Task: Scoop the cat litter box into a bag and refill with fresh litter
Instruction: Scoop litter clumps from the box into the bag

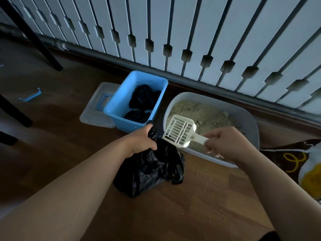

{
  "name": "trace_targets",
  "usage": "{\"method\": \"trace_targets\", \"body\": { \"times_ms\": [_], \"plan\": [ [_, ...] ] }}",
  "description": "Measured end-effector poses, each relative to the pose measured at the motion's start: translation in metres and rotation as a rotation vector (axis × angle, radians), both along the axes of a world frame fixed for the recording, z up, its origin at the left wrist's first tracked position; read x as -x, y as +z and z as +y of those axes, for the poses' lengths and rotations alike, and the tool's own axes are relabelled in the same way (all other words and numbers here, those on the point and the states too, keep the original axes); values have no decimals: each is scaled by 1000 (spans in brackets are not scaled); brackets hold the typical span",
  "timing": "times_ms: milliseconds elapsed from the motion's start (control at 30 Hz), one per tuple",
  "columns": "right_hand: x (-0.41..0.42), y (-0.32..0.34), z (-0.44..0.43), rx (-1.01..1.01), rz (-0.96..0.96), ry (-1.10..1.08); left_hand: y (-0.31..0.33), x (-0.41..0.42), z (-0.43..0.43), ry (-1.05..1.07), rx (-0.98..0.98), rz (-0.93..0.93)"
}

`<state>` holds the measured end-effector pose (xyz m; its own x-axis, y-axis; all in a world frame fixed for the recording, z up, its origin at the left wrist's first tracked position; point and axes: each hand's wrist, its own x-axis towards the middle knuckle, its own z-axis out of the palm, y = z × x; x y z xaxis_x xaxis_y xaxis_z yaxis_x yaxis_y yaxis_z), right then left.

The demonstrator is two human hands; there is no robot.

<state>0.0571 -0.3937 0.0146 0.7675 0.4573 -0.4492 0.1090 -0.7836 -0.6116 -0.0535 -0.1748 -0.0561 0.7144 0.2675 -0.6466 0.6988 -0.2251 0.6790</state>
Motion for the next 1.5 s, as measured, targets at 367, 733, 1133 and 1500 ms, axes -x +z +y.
{"method": "trace_targets", "body": {
  "times_ms": [367, 733, 1133, 1500],
  "plan": [
    [-49, -84, -20, -2, 138, -461, -22, -46, -14, 11, -103, 38],
    [-97, -146, 24, -127, 184, -626, -39, -69, -12, 54, -103, 91],
    [-94, -159, 29, -193, 140, -586, -51, -82, -22, 23, -118, 127],
    [-62, -130, -29, -246, 288, -780, -33, -92, -32, -14, -181, 96]
  ]
}}
